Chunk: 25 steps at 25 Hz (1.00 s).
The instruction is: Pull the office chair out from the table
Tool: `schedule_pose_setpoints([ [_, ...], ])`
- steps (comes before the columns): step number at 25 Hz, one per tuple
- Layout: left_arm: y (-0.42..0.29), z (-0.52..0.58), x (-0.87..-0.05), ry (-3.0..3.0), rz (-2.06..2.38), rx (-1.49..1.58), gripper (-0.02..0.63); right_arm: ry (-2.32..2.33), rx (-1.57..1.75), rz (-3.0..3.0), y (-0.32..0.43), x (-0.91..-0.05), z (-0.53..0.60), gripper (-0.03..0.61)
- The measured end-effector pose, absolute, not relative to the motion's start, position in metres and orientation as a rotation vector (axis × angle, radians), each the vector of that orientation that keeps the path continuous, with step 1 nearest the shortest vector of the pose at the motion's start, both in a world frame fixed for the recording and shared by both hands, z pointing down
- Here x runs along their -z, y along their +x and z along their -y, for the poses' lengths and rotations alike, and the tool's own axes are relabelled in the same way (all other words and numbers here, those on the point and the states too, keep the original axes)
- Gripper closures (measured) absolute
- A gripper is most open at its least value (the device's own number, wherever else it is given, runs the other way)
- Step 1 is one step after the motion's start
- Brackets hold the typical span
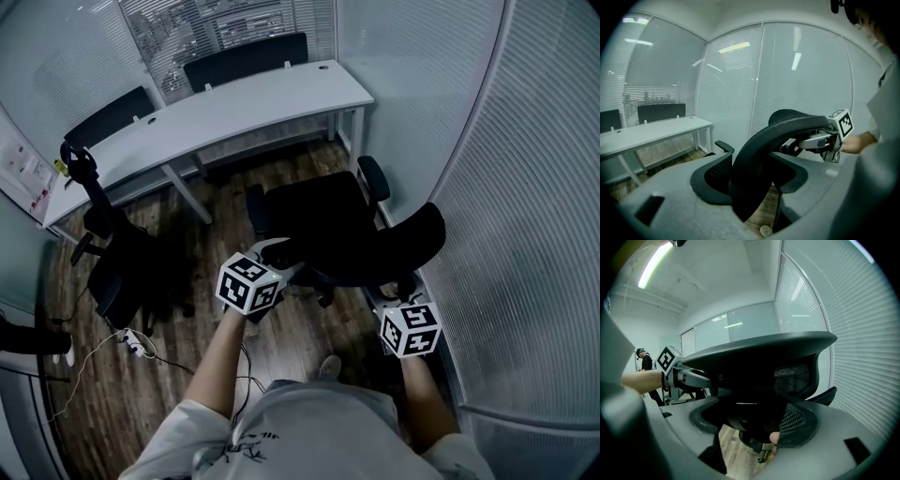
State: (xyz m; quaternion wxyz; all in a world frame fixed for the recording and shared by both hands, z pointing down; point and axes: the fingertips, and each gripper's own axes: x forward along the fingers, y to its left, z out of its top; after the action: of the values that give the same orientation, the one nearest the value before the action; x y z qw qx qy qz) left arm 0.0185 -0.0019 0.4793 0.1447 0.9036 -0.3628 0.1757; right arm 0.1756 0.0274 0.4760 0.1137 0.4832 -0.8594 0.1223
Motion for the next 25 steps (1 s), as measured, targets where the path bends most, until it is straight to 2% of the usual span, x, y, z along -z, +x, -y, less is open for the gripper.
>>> schedule_pose_setpoints([
  [25,0.042,-0.083,-0.474,2.613,0.989,-0.532,0.374,1.445,-0.372,2.488,0.198,-0.47,-0.116,0.293],
])
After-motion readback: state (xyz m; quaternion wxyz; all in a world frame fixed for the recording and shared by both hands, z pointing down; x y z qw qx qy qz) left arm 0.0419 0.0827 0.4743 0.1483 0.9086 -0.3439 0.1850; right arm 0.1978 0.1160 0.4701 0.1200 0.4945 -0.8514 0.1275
